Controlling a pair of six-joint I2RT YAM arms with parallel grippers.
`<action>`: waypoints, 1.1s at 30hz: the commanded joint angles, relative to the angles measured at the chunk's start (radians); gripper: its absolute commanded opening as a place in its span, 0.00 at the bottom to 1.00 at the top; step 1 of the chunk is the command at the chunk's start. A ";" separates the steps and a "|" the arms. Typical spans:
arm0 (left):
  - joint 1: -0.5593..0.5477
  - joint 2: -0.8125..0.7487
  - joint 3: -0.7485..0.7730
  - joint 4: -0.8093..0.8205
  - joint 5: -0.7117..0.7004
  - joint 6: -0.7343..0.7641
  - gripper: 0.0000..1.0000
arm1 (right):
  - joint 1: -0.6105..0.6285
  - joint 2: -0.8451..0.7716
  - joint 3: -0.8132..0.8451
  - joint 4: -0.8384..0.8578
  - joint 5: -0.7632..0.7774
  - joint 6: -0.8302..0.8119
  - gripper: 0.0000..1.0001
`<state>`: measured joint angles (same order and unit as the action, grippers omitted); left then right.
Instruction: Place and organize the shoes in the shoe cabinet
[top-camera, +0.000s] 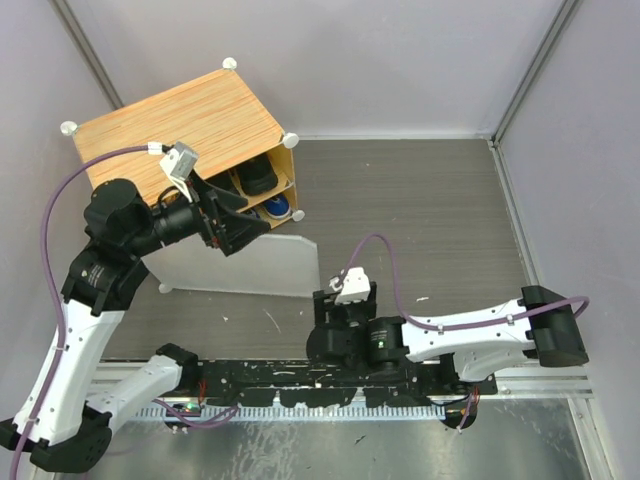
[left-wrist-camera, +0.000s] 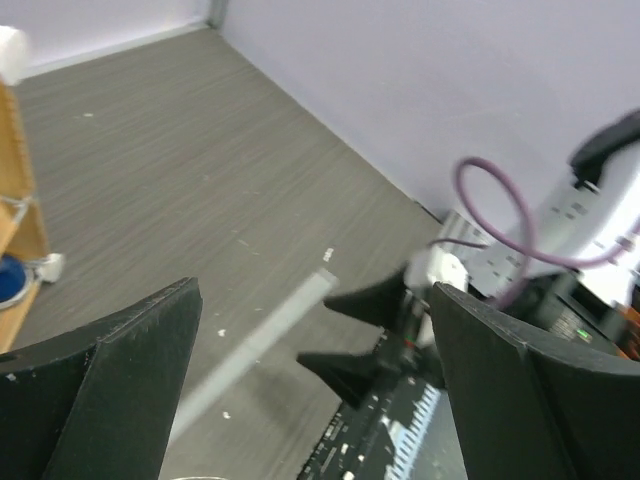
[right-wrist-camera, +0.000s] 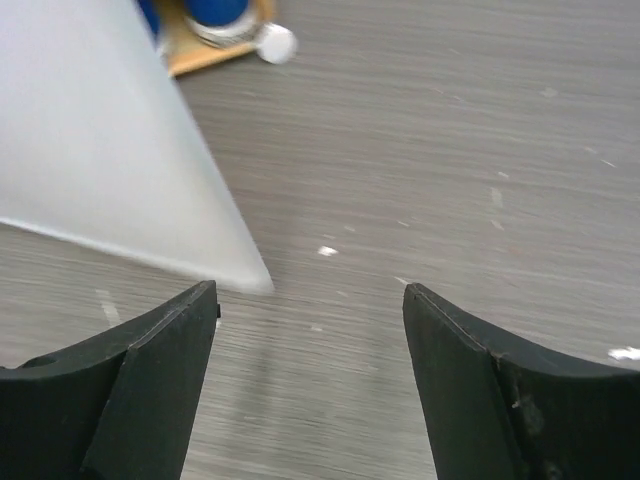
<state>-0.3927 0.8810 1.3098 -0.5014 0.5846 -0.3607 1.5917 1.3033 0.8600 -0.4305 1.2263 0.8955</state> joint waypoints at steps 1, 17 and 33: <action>0.003 -0.041 -0.016 0.075 0.223 -0.055 0.98 | -0.025 -0.078 -0.051 -0.264 0.052 0.281 0.80; 0.003 0.142 -0.268 0.039 -0.227 0.110 0.98 | -0.142 -0.058 0.164 -0.020 -0.468 -0.387 0.93; -0.021 0.201 -0.314 0.127 -0.589 0.065 0.98 | -0.728 -0.005 0.242 0.221 -0.991 -0.547 1.00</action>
<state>-0.4011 1.1069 0.9871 -0.4377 0.0574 -0.3004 0.9237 1.2522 1.0126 -0.2871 0.3965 0.3851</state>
